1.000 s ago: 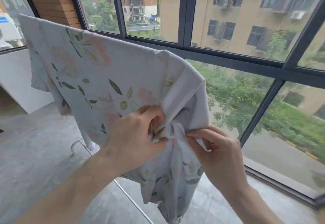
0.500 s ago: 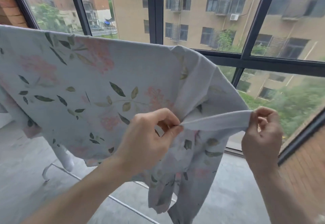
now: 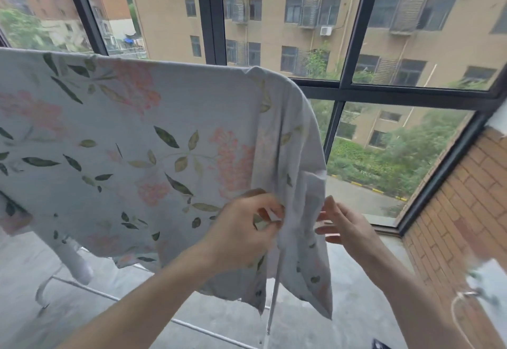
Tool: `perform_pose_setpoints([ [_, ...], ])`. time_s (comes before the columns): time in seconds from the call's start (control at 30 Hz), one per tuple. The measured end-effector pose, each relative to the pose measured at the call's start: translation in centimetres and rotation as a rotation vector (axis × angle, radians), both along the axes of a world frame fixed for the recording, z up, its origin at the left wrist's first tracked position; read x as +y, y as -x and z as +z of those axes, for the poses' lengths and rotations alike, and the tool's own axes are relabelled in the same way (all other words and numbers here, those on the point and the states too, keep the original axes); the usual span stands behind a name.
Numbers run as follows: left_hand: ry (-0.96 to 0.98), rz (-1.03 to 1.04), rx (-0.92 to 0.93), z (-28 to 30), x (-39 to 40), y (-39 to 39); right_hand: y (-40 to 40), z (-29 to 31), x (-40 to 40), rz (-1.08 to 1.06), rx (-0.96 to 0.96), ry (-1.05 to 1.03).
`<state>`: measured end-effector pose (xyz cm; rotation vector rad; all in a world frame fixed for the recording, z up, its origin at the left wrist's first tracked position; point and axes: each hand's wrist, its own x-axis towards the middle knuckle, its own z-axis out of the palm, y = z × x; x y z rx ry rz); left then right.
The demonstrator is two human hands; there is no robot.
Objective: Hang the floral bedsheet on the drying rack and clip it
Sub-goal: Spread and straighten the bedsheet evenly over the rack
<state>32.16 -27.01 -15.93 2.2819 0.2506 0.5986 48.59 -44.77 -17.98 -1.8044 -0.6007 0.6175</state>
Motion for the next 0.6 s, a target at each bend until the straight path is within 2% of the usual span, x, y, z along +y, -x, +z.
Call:
perform_pose_setpoints([
  [0.07,-0.014,0.252,0.047,-1.6,1.9,0.8,1.3,-0.3,-0.4,0.042,-0.048,0.055],
  [0.1,-0.033,0.305,0.121,-2.5,2.5,1.0,2.1,-0.5,-0.2,0.054,-0.101,0.091],
  [0.17,-0.011,0.258,0.222,-4.3,2.9,0.8,3.4,-1.4,0.7,0.042,-0.283,0.158],
  [0.27,0.211,0.085,0.173,-5.4,1.1,-1.1,4.0,-3.7,2.8,-0.013,-0.463,0.125],
  [0.33,0.245,0.149,0.082,-4.8,0.5,-2.5,3.8,-4.8,3.4,-0.102,-0.466,0.068],
  [0.4,0.196,0.284,-0.002,-4.2,0.8,-3.0,3.3,-5.6,3.1,-0.200,-0.456,0.009],
  [0.47,0.099,0.357,0.021,-4.3,1.3,-2.6,2.6,-6.0,2.0,-0.246,-0.448,-0.001],
  [0.53,-0.022,0.381,0.070,-4.5,1.3,-2.2,1.9,-6.1,0.9,-0.215,-0.427,0.041],
  [0.6,-0.084,0.369,-0.009,-4.7,1.7,-2.4,1.7,-5.8,0.6,-0.117,-0.369,0.104],
])
